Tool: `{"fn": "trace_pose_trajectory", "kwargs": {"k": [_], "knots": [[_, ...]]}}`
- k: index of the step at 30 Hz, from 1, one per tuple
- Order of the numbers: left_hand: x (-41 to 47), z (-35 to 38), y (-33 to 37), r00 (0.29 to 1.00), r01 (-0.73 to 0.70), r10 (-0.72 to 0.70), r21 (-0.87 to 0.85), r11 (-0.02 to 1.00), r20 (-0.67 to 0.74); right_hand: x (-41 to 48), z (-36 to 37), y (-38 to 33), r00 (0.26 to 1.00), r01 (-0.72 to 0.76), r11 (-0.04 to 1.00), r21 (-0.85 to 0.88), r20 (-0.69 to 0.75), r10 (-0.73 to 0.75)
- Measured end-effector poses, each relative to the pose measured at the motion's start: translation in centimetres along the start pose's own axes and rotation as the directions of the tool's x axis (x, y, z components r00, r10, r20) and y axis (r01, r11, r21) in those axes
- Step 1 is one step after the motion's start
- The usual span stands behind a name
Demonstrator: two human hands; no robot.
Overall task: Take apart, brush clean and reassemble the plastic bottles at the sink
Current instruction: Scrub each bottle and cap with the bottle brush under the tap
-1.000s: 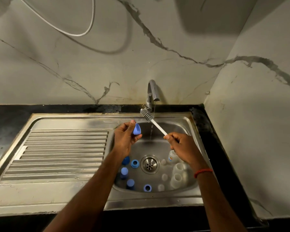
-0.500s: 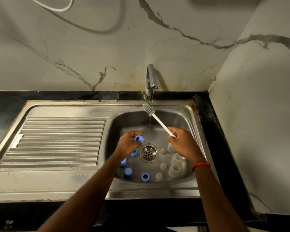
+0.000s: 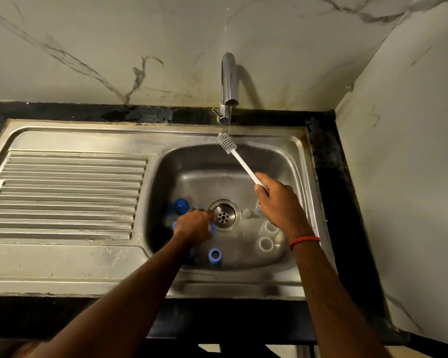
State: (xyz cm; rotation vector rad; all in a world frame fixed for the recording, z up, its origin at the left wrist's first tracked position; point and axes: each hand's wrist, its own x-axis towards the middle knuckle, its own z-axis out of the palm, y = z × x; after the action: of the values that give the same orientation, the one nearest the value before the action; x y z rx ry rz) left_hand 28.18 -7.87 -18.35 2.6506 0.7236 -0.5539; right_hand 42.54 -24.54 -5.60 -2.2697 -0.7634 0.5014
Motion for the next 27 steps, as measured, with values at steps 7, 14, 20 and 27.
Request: {"fn": "trace_pose_trajectory", "kwargs": {"k": [7, 14, 20, 27], "knots": [[1.5, 1.7, 0.8, 0.999, -0.01, 0.0, 0.231, 0.973, 0.041, 0.0, 0.3, 1.5, 1.0, -0.009, 1.0, 0.029, 0.025, 0.008], [1.6, 2.8, 0.6, 0.991, -0.007, -0.03, 0.264, 0.964, 0.134, 0.3, 0.0, 1.8, 1.0, -0.006, 1.0, 0.023, 0.03, 0.005], [0.9, 0.0, -1.0, 0.995, 0.096, -0.098, 0.179, 0.979, 0.002, 0.6, -0.5, 1.2, 0.998, 0.016, 0.999, -0.031, -0.052, -0.018], [-0.9, -2.0, -3.9, 0.971, 0.24, -0.231, 0.213, 0.947, -0.067, 1.7, -0.4, 1.6, 0.996, 0.017, 1.0, -0.019, -0.091, -0.019]]}}
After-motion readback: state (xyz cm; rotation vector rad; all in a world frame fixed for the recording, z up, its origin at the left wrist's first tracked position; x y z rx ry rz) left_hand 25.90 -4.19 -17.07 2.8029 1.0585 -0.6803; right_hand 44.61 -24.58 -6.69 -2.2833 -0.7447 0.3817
